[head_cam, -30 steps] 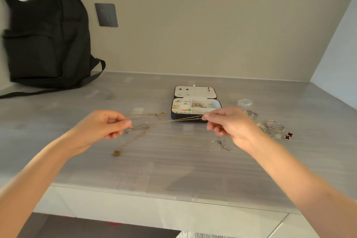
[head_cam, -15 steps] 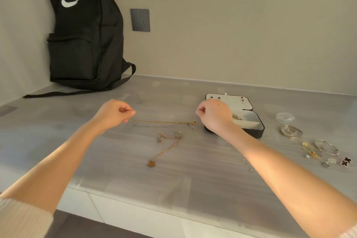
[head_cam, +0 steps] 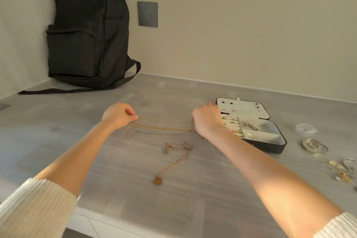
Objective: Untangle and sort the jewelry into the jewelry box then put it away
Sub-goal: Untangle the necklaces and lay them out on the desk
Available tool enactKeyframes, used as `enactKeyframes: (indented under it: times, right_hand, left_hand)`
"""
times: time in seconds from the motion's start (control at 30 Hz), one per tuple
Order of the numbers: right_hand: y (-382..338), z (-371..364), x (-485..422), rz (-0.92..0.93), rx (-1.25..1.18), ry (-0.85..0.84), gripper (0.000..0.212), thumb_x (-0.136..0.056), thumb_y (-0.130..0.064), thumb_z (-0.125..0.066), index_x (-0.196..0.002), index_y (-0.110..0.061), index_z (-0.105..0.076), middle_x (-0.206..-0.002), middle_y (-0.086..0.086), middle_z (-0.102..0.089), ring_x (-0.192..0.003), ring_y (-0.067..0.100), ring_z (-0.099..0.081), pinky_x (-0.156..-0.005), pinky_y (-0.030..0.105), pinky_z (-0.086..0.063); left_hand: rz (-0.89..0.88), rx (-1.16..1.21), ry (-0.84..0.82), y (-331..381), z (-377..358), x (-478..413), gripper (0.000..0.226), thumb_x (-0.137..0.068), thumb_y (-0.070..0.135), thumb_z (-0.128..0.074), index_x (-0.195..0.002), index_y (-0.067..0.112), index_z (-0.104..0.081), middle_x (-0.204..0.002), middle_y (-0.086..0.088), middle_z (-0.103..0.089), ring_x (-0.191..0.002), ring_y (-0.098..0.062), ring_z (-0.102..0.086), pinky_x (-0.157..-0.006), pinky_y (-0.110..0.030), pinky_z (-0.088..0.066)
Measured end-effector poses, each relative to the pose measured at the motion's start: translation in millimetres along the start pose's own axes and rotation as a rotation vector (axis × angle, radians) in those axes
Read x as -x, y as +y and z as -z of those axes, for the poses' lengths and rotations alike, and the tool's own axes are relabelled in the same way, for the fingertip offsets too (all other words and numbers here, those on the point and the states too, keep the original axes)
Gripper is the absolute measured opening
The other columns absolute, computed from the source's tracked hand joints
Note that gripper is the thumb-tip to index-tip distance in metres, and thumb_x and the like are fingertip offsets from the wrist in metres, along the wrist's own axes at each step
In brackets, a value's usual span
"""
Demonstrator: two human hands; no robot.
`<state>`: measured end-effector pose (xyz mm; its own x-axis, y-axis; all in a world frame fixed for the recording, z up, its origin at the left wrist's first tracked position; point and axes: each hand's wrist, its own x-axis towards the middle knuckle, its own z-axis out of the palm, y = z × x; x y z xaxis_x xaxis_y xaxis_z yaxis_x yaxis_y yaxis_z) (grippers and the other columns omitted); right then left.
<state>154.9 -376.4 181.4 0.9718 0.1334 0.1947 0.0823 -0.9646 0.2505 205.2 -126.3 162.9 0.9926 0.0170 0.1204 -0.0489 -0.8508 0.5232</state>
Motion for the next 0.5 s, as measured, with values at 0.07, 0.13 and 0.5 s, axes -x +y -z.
enactKeyframes:
  times: [0.07,0.13,0.5]
  right_hand:
    - [3.0,2.2,1.9,-0.012,-0.046,0.034,0.024,-0.084,-0.007,-0.053,-0.102,-0.015,-0.067,-0.104,0.006,-0.067,-0.105,0.028,-0.051,-0.086,0.029,-0.037]
    - [10.0,9.2,7.1,-0.027,-0.114,0.073,0.026,-0.085,-0.010,-0.054,-0.108,-0.016,-0.066,-0.108,0.005,-0.067,-0.108,0.028,-0.051,-0.089,0.029,-0.039]
    - [110.5,57.2,148.4,-0.198,-0.653,-0.018,0.013,-0.084,-0.020,-0.063,-0.076,-0.028,-0.069,-0.074,-0.020,-0.060,-0.065,-0.001,-0.049,-0.059,0.012,-0.033]
  left_hand:
    - [-0.002,-0.005,-0.002,-0.8,1.1,0.4,0.018,-0.082,0.031,-0.068,-0.092,0.016,-0.065,-0.095,0.001,-0.062,-0.095,-0.019,-0.058,-0.077,-0.029,-0.043]
    - [-0.006,-0.005,0.019,1.3,4.3,3.3,0.021,-0.083,0.033,-0.065,-0.097,0.017,-0.064,-0.100,0.002,-0.059,-0.099,-0.019,-0.056,-0.078,-0.030,-0.042]
    - [-0.456,0.097,-0.068,115.5,-17.1,88.5,0.005,-0.085,0.028,-0.063,-0.081,0.027,-0.066,-0.084,0.014,-0.057,-0.074,-0.004,-0.053,-0.063,-0.014,-0.036]
